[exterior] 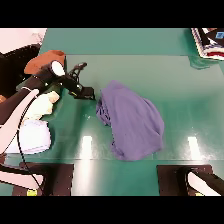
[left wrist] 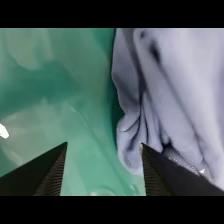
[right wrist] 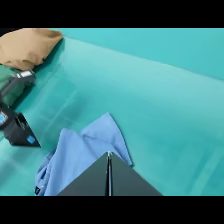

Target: Fold the shirts.

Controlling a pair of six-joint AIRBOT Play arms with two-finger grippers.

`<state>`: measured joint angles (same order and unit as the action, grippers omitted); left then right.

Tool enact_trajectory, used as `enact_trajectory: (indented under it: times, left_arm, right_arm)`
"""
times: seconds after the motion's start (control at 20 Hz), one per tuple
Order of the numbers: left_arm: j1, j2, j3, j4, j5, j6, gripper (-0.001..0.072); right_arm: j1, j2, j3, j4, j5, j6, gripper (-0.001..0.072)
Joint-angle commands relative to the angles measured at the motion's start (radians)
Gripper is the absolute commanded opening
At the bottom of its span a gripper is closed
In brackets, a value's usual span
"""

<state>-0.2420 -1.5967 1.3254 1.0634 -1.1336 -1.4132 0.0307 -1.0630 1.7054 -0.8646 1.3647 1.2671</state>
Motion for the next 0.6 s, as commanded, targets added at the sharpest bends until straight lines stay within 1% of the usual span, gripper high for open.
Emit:
enact_trajectory:
  times: [0.0,0.15,0.2,0.25,0.35,0.4,0.45,0.5,0.55]
  left_arm:
    - [-0.004,-0.023,-0.068,-0.077,0.037,0.061,0.0530]
    - [-0.061,-0.024,-0.068,-0.060,0.091,0.060,0.0529]
    - [-0.079,-0.026,-0.068,-0.060,0.108,0.060,0.0498]
    - [-0.096,-0.030,-0.068,-0.058,0.123,0.061,0.0399]
    - [-0.122,-0.045,-0.068,-0.036,0.122,0.059,0.0399]
    - [-0.124,-0.049,-0.068,-0.027,0.117,0.055,0.0322]
    - [-0.122,-0.050,-0.067,-0.027,0.117,0.052,0.0150]
    - [-0.117,-0.048,-0.066,-0.025,0.121,0.052,0.0036]
    - [-0.105,-0.047,-0.054,-0.023,0.106,0.048,0.0027]
  right_arm:
    - [0.001,-0.024,0.001,0.001,0.003,0.016,0.0014]
    - [0.001,-0.031,0.001,0.000,0.006,0.016,0.0014]
    - [0.001,-0.031,0.001,0.000,0.006,0.016,0.0014]
    - [0.001,-0.031,0.001,0.000,0.008,0.016,0.0014]
    - [0.001,-0.031,0.001,0.000,0.009,0.016,0.0014]
    - [0.001,-0.031,0.001,0.000,0.009,0.016,0.0014]
    - [0.001,-0.031,0.001,0.000,0.010,0.016,0.0014]
    - [0.001,-0.031,0.001,0.000,0.016,0.016,0.0014]
    - [0.001,-0.031,0.001,-0.001,0.029,0.016,0.0014]
